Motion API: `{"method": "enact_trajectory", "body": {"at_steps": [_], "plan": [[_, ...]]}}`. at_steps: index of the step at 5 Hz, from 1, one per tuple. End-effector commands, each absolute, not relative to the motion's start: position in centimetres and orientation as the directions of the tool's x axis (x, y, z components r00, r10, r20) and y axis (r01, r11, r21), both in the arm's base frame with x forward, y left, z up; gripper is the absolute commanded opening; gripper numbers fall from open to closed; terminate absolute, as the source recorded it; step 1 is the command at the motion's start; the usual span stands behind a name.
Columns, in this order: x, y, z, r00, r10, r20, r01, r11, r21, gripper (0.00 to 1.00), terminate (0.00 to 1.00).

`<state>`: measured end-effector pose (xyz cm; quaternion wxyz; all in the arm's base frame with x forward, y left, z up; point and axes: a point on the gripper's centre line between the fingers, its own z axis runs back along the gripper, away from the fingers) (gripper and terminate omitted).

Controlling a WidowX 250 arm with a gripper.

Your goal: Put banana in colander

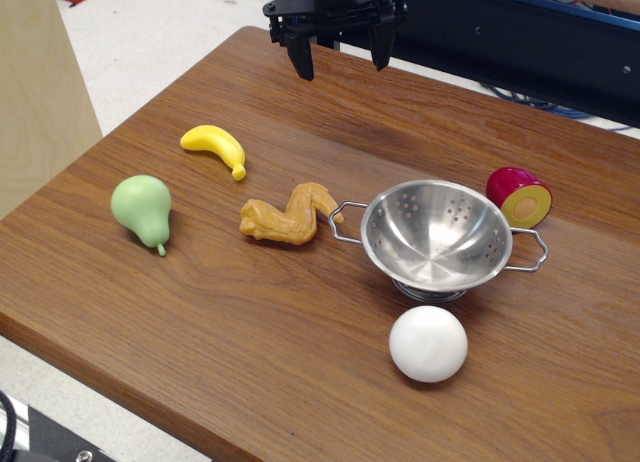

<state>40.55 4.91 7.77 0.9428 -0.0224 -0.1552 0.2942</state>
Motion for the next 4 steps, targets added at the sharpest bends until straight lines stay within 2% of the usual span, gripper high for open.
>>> {"method": "enact_trajectory", "body": {"at_steps": [1,2,3,4], "plan": [[40.6,4.9,7.8,0.779,0.562,0.279,-0.548,0.826,-0.133,1.0,0.0],[38.5,7.8,8.9,0.718,0.662,0.215,-0.643,0.749,-0.159,1.0,0.0],[36.8,10.0,9.2,0.676,0.715,0.181,-0.705,0.698,-0.125,1.0,0.0],[34.9,12.1,9.1,0.647,0.738,0.193,-0.735,0.671,-0.102,1.0,0.0]]}}
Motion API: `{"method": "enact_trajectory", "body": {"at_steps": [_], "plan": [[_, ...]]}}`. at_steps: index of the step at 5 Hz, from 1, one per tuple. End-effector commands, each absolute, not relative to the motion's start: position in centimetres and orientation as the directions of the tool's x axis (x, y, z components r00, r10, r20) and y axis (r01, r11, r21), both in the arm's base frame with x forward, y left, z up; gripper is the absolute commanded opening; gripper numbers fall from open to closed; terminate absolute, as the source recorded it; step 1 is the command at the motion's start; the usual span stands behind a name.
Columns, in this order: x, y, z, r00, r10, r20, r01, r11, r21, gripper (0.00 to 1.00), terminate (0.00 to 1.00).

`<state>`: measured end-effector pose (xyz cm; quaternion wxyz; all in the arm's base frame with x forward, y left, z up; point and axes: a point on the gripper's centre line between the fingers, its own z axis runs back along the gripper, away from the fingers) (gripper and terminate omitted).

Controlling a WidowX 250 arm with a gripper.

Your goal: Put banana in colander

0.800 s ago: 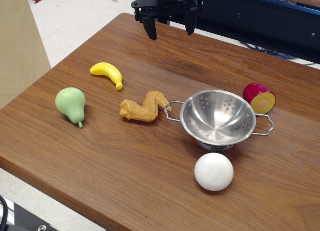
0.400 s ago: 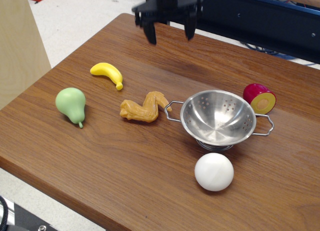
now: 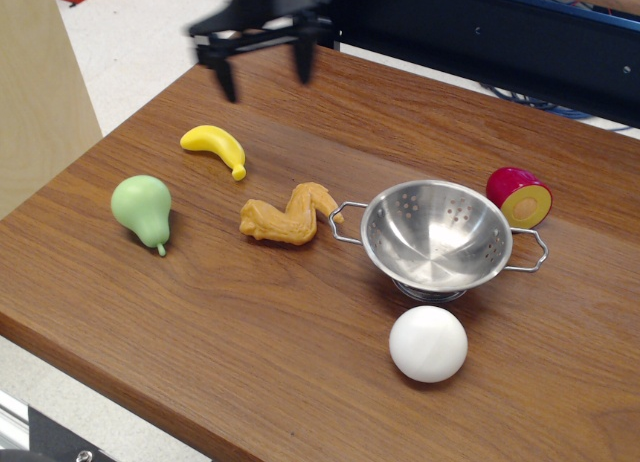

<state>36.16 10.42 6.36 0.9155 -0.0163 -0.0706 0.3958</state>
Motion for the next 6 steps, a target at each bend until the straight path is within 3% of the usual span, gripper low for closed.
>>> {"method": "enact_trajectory", "body": {"at_steps": [1,6], "plan": [[33.5,13.5,8.1,0.606,0.773,0.186,-0.773,0.628,-0.093,1.0,0.0],[33.8,11.3,2.8,0.482,0.837,0.261,-0.853,0.516,-0.081,1.0,0.0]]}}
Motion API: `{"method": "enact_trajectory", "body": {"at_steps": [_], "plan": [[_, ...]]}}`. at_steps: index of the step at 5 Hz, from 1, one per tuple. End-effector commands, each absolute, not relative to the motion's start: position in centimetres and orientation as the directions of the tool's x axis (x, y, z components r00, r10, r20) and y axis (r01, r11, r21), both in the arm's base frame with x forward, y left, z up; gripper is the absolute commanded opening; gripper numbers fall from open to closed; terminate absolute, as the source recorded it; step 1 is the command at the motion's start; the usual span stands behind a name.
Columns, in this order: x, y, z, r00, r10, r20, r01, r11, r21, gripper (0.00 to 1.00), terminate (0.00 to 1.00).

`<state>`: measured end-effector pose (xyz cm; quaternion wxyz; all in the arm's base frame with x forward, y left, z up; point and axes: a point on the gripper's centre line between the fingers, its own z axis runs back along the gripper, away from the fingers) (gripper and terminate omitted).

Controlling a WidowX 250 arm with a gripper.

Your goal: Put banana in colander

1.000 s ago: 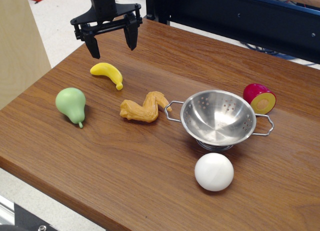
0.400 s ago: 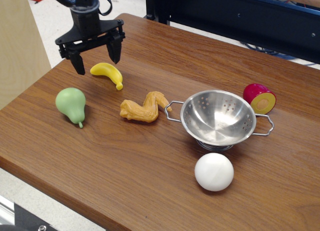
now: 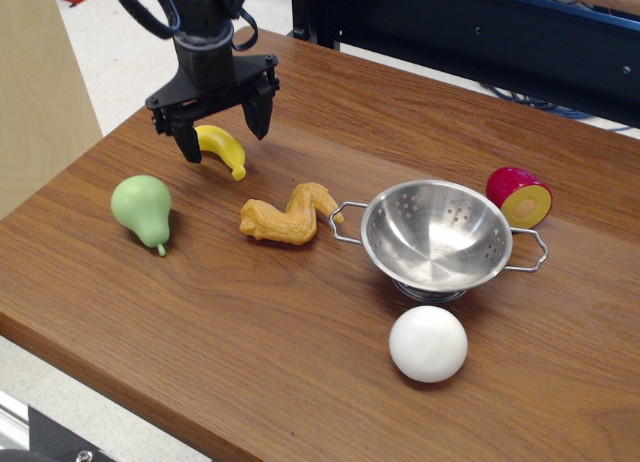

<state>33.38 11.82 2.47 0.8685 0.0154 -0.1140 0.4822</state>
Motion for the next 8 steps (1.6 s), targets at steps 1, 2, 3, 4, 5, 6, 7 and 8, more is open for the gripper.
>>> {"method": "enact_trajectory", "body": {"at_steps": [1,2,3,4,5,6,7,8], "plan": [[33.9,11.4,2.4,0.456,0.854,0.249,-0.874,0.483,-0.056,1.0,0.0],[34.2,11.3,2.1,0.444,0.858,0.259,-0.879,0.473,-0.057,0.0,0.0],[35.0,11.3,2.8,0.435,0.866,0.246,-0.884,0.463,-0.067,0.0,0.0],[36.1,11.2,4.3,0.493,0.825,0.276,-0.849,0.525,-0.055,0.0,0.0],[37.0,9.9,6.5,0.54,0.815,0.212,-0.818,0.567,-0.094,0.0,0.0],[36.6,7.3,9.2,0.627,0.773,0.098,-0.762,0.634,-0.129,0.0,0.0],[34.3,4.2,10.1,0.729,0.681,0.067,-0.665,0.728,-0.165,0.0,0.0],[31.8,1.4,10.7,0.787,0.61,0.095,-0.58,0.783,-0.226,0.0,0.0]]}}
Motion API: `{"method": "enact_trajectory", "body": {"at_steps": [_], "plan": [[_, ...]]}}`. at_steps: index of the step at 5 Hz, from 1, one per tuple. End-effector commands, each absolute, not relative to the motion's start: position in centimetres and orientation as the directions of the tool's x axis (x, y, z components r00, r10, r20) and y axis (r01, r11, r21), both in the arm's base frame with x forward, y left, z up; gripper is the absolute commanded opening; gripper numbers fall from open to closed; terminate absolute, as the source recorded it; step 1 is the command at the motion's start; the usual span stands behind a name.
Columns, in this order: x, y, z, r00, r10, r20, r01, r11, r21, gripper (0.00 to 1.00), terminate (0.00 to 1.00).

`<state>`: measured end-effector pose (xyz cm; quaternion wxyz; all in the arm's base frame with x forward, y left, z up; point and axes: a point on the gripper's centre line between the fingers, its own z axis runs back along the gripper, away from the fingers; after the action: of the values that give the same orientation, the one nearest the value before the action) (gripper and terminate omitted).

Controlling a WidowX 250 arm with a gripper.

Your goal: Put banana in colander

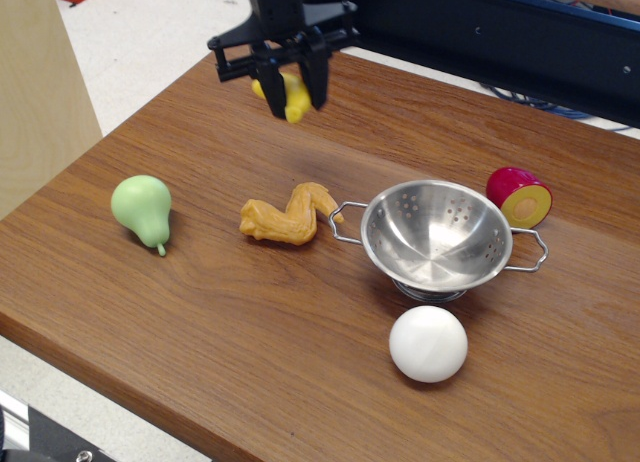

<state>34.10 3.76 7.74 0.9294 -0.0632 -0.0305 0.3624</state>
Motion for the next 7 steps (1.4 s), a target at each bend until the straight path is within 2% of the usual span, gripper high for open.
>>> {"method": "enact_trajectory", "body": {"at_steps": [1,2,4,5,6,7], "plan": [[30.9,-1.9,10.9,0.824,0.56,0.092,-0.532,0.818,-0.218,0.0,0.0],[30.3,-4.5,9.4,0.851,0.508,0.136,-0.481,0.856,-0.188,0.0,0.0],[29.2,-7.6,7.6,0.87,0.461,0.174,-0.422,0.88,-0.22,0.0,0.0],[29.7,-7.8,7.0,0.879,0.45,0.156,-0.414,0.884,-0.217,1.0,0.0],[30.1,-7.6,6.9,0.864,0.468,0.186,-0.429,0.877,-0.218,1.0,0.0],[30.5,-7.2,7.8,0.843,0.498,0.205,-0.454,0.862,-0.228,1.0,0.0]]}}
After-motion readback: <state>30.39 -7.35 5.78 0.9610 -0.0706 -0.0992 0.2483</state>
